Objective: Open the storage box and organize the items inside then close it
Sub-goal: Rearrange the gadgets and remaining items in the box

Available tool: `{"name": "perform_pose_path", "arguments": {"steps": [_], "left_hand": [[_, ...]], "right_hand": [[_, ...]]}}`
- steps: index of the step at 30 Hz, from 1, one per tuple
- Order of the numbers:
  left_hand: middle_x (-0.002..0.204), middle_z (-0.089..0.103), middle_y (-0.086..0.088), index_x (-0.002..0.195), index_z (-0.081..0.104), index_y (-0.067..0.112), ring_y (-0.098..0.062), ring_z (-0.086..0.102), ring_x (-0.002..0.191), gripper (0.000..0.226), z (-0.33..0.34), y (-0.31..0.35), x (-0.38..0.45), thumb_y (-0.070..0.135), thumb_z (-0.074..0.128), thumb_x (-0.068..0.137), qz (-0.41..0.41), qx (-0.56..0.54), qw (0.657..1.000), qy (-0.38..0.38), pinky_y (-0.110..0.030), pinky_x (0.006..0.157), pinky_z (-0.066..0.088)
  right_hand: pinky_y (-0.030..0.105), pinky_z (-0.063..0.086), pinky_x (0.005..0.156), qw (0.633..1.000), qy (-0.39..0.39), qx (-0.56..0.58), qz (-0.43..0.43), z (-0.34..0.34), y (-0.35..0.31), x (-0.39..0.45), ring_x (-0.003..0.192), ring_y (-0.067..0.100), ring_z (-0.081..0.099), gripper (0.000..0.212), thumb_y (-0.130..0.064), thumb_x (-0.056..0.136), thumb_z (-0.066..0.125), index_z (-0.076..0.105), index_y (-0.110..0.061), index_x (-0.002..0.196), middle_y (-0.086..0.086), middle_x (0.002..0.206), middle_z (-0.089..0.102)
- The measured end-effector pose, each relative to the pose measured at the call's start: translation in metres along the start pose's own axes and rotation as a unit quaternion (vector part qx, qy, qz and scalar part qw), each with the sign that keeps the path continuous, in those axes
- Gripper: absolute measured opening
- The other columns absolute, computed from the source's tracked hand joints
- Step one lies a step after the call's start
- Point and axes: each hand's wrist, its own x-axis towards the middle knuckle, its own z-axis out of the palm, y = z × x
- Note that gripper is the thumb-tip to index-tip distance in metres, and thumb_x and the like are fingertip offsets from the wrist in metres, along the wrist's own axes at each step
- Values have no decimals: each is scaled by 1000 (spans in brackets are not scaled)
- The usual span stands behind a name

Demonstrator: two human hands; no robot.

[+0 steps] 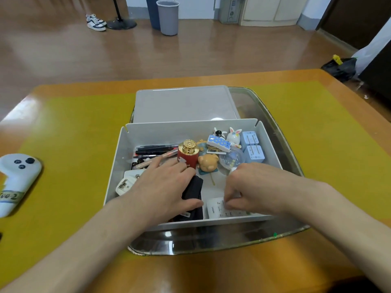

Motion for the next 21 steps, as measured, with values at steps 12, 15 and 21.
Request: {"name": "perform_pose_path", "arguments": {"steps": [12, 15, 21], "left_hand": [[122, 60, 11, 120, 57, 32, -14, 51, 120, 68, 2, 1, 1, 82, 38, 80, -8, -22, 1000, 16, -44, 113, 33], [122, 60, 11, 123, 56, 31, -14, 50, 120, 67, 2, 3, 2, 79, 43, 79, -12, -29, 999, 15, -42, 114, 31], [121, 60, 12, 124, 53, 33, -13, 51, 118, 57, -1, 1, 1, 71, 48, 82, -8, -57, 998, 13, -39, 105, 40]], "right_hand": [[32, 41, 67, 956, 266, 2, 123, -16, 26, 35, 103, 17, 58, 38, -56, 86, 66, 63, -33, 116, -13, 110, 64], [34, 43, 66, 953, 273, 4, 134, -10, 27, 43, 102, 20, 61, 28, -45, 88, 66, 61, -30, 112, -10, 107, 67], [33, 45, 67, 940, 303, 108, 116, -26, 32, 31, 80, 14, 62, 20, -44, 83, 72, 67, -32, 100, -16, 93, 65]]}}
